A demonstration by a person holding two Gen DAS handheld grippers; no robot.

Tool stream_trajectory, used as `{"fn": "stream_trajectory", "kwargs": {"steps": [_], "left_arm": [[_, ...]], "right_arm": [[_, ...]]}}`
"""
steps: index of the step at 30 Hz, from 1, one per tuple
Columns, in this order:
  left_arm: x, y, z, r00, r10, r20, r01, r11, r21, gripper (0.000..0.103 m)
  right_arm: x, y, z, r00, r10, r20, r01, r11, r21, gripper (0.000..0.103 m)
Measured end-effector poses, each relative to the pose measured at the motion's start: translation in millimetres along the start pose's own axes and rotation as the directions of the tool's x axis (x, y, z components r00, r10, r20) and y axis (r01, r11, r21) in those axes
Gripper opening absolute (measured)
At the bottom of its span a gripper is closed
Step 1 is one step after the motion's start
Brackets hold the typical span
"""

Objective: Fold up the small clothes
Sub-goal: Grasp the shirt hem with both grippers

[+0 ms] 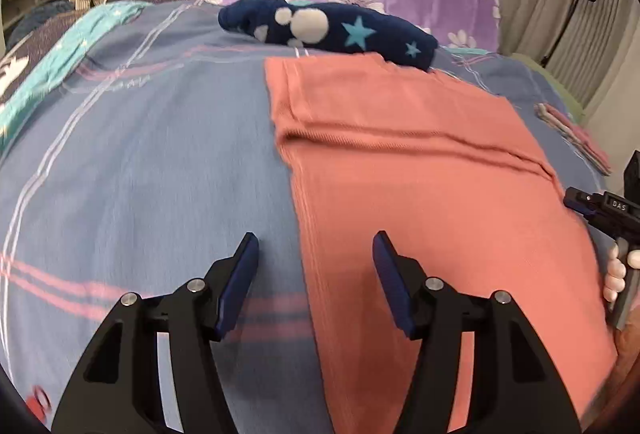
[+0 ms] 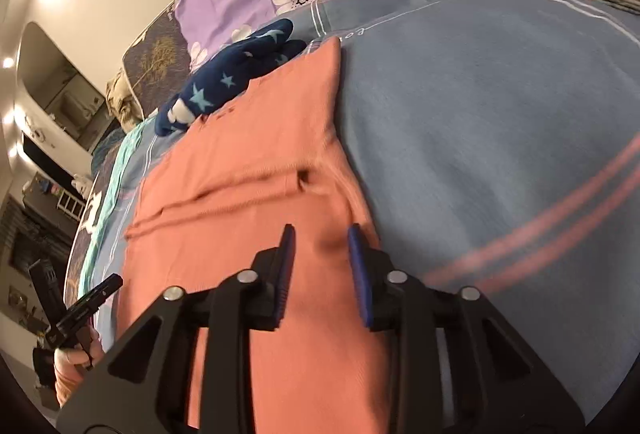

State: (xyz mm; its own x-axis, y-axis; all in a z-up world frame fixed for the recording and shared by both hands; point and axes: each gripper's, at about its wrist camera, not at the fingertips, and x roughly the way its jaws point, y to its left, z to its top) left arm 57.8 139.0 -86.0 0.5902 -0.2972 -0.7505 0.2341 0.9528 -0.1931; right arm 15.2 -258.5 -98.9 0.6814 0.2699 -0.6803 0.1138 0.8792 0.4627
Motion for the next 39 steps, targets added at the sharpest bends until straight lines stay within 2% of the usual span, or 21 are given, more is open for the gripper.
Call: {"fn": "stream_trajectory", "kwargs": {"steps": [4, 7, 10, 13, 22, 24, 26, 28, 31, 34, 37, 39], "left_arm": [[-15, -10, -25, 0.999, -0.033, -0.018, 0.034, 0.999, 0.028, 0.060], [-24, -17, -42, 0.999, -0.038, -0.023, 0.039, 0.998, 0.056, 0.060], [-33, -20, -57, 0.999, -0.044, -0.021, 0.045, 0.997, 0.062, 0.060], [-43, -24, -70, 0.996, -0.080, -0.026, 0.082, 0.995, 0.050, 0.060], [-73, -37, -110, 0.989, -0.138, -0.052, 0.143, 0.983, 0.116, 0.060], [-80, -36, -115, 0.984, -0.168, -0.065, 0.174, 0.979, 0.107, 0.055], [-87, -34, -120, 0.975, -0.203, -0.085, 0.211, 0.973, 0.090, 0.042], [-93, -34, -126, 0.965, -0.239, -0.110, 0.249, 0.965, 0.084, 0.037], [-97, -36, -133, 0.956, -0.261, -0.132, 0.274, 0.958, 0.089, 0.037], [-87, -34, -130, 0.946, -0.294, -0.139, 0.305, 0.950, 0.066, 0.038], [-74, -32, -122, 0.931, -0.343, -0.125, 0.348, 0.937, 0.023, 0.036], [-76, -32, -123, 0.941, -0.318, -0.116, 0.322, 0.946, 0.018, 0.020]], "right_arm": [[-25, -5, -15, 0.999, -0.033, -0.013, 0.032, 0.998, -0.055, 0.032], [-39, -15, -30, 0.999, -0.030, -0.037, 0.028, 0.998, -0.062, 0.032], [-47, -24, -47, 0.998, -0.005, -0.064, 0.002, 0.999, -0.042, 0.032], [-58, -27, -61, 0.998, 0.018, -0.066, -0.021, 0.998, -0.053, 0.032], [-91, -28, -102, 0.986, 0.114, -0.122, -0.125, 0.989, -0.082, 0.033], [-98, -28, -111, 0.981, 0.138, -0.138, -0.150, 0.985, -0.080, 0.033], [-107, -28, -122, 0.974, 0.164, -0.159, -0.178, 0.981, -0.080, 0.033], [-115, -28, -132, 0.967, 0.181, -0.177, -0.197, 0.977, -0.079, 0.034], [-124, -28, -144, 0.954, 0.215, -0.210, -0.236, 0.968, -0.080, 0.038], [-115, -21, -140, 0.947, 0.232, -0.222, -0.259, 0.961, -0.100, 0.045], [-97, -13, -131, 0.936, 0.259, -0.236, -0.287, 0.954, -0.090, 0.046], [-99, -10, -131, 0.938, 0.249, -0.242, -0.278, 0.956, -0.094, 0.046]]}}
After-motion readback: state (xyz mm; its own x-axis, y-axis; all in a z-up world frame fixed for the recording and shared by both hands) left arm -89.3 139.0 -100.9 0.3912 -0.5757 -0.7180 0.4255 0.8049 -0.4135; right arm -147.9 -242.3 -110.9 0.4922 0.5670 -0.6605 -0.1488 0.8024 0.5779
